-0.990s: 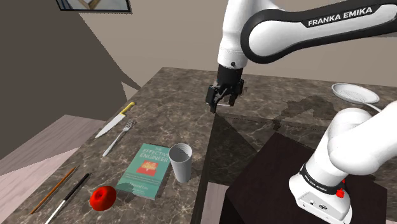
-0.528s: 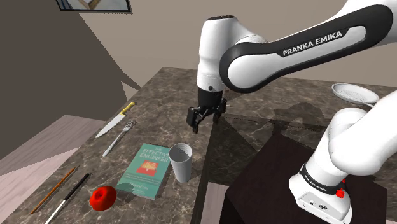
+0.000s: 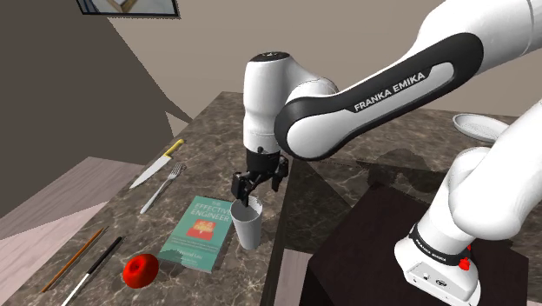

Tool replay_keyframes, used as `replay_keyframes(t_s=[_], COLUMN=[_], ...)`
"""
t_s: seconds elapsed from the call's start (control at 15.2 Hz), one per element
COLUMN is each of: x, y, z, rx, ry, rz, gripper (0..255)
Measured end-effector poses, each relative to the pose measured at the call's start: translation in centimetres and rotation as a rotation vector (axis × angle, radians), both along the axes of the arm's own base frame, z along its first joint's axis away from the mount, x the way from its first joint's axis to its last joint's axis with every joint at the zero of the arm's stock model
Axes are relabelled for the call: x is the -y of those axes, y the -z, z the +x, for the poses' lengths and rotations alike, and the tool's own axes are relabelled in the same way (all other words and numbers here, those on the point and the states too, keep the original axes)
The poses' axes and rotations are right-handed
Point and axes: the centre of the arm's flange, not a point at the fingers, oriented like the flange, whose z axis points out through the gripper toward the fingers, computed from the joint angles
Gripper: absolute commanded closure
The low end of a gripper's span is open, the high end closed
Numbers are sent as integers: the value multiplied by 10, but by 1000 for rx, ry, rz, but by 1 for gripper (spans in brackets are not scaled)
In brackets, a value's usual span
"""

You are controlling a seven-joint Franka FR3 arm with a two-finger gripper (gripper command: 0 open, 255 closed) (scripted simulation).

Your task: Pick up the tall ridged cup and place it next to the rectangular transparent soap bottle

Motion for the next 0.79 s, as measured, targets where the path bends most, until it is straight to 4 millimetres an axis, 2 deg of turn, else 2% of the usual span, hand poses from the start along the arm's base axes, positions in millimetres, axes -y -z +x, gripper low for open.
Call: replay_keyframes(t_s=[0.33, 0.73, 0.79], x=[-5, -5, -5], y=[26, 29, 29], z=[1, 1, 1], rx=[0, 0, 0], ry=[0, 0, 0], rz=[0, 1, 1], gripper=[0, 0, 255])
